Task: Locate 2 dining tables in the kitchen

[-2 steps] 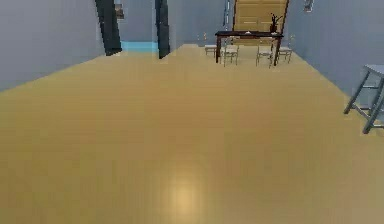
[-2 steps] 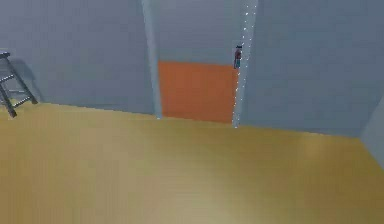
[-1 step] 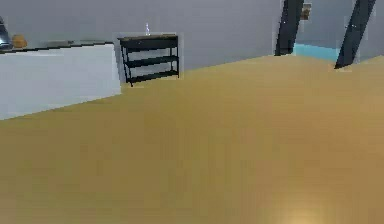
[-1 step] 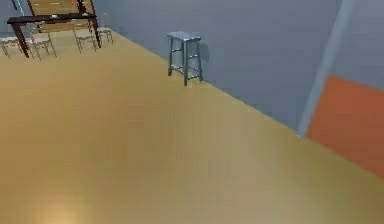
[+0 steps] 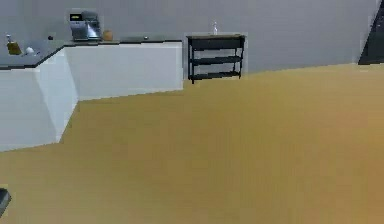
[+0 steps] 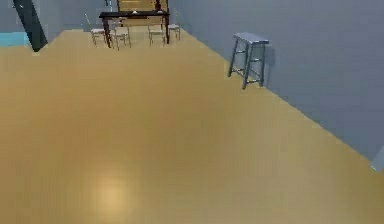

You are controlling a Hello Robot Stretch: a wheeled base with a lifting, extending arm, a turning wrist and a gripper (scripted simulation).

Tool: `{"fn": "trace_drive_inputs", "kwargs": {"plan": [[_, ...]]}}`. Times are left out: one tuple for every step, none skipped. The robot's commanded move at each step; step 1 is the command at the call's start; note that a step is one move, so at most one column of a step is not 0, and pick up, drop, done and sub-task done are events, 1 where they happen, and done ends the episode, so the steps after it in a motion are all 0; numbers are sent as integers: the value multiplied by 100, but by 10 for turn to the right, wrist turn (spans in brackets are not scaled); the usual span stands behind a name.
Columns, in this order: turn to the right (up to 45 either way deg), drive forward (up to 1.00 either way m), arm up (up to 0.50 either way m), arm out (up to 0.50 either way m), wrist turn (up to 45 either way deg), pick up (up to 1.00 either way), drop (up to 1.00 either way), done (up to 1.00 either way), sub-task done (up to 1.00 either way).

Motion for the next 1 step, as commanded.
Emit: {"fn": "trace_drive_inputs", "kwargs": {"plan": [[0,10,0,0,0,0,0,0,0]]}}
